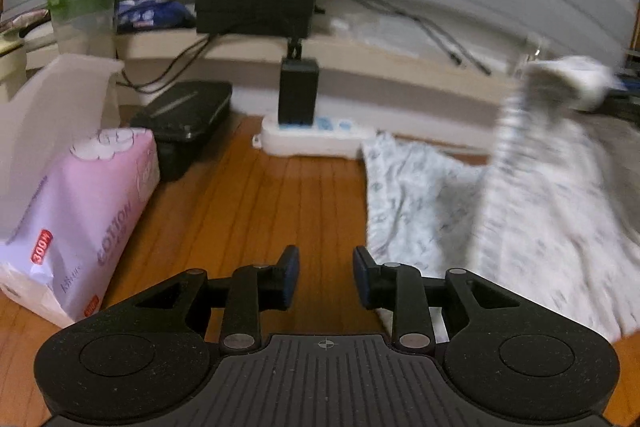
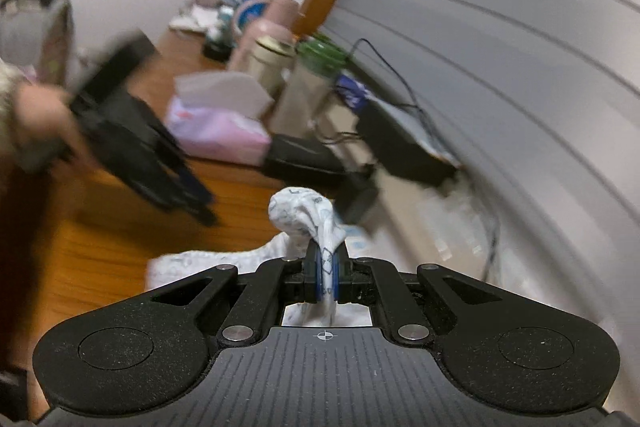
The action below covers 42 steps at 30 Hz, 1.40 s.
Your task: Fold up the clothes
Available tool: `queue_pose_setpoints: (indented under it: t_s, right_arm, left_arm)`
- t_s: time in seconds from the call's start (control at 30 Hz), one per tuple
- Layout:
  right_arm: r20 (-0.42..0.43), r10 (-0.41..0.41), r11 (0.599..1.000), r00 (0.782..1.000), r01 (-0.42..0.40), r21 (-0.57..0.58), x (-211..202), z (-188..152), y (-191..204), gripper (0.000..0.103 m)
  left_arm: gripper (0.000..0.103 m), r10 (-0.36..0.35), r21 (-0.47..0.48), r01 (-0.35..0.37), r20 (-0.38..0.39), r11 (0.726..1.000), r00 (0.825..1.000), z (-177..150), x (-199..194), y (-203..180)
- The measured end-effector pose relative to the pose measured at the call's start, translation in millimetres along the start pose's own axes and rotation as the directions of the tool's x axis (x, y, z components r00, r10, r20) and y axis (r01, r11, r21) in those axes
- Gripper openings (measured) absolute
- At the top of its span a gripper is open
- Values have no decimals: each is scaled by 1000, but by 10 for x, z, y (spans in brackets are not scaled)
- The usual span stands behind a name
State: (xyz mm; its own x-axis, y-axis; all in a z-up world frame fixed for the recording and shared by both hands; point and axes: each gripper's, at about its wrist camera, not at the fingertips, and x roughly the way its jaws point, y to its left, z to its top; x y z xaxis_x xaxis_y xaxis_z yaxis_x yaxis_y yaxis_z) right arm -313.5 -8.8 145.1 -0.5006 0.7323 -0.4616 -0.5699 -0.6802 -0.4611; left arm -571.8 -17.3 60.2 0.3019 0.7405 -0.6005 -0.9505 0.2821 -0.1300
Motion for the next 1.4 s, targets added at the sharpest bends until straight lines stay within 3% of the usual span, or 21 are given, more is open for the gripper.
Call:
queue_pose_setpoints:
  t_s: [0.27, 0.53, 0.6, 0.63, 0.7, 0.73, 0.9, 1.0, 1.13, 1.23, 1.4]
  right_arm:
    - [-17, -34, 996, 999, 32, -83, 844, -25, -299, 6]
    - [-62, -37, 999, 997, 37, -7, 1506, -298, -366, 7]
    - [-93, -41, 999, 995, 43, 19, 1574, -356, -375, 14]
    - [-114, -43, 998, 993, 47, 34, 1585, -380, -383, 28]
    - [-106, -42, 997, 994, 48, 59, 1464, -400, -421, 49]
    - [-98, -37, 996, 995, 45, 75, 1363, -404, -465, 50]
    - [-69, -43, 989, 997, 53, 141, 691, -455, -743, 50]
    - [-90, -63, 981, 994, 78, 178, 213, -589, -915, 50]
    - [-142, -114, 961, 983, 145, 237, -434, -887, -1075, 50]
    - [-187, -135, 932, 973, 189, 310, -839, -1201, -1095, 50]
    - [-259, -140, 885, 956, 238, 399, -1279, -1743, -805, 50]
  left_arm:
    - [32, -68, 21, 67, 48, 998, 997, 57, -160, -201]
    - [40, -126, 8, 126, -16, 992, 992, -70, 151, -301]
    - [40, -140, -7, 140, -33, 990, 990, -105, 244, -291]
    - [39, -136, -5, 136, -38, 991, 990, -114, 260, -299]
    - [39, -121, -3, 121, -39, 993, 992, -118, 271, -310]
    - [39, -112, -6, 112, -34, 994, 993, -111, 268, -312]
    - [42, -55, 22, 55, 10, 998, 998, -21, 224, -422]
    - [54, -81, 40, 79, 45, 996, 996, 72, 239, -582]
    - [56, -107, 113, 99, 69, 989, 992, 172, 370, -919]
    - [57, -101, 174, 91, 50, 980, 994, 195, 557, -1168]
    - [53, -73, 210, 76, -22, 975, 997, 85, 783, -1309]
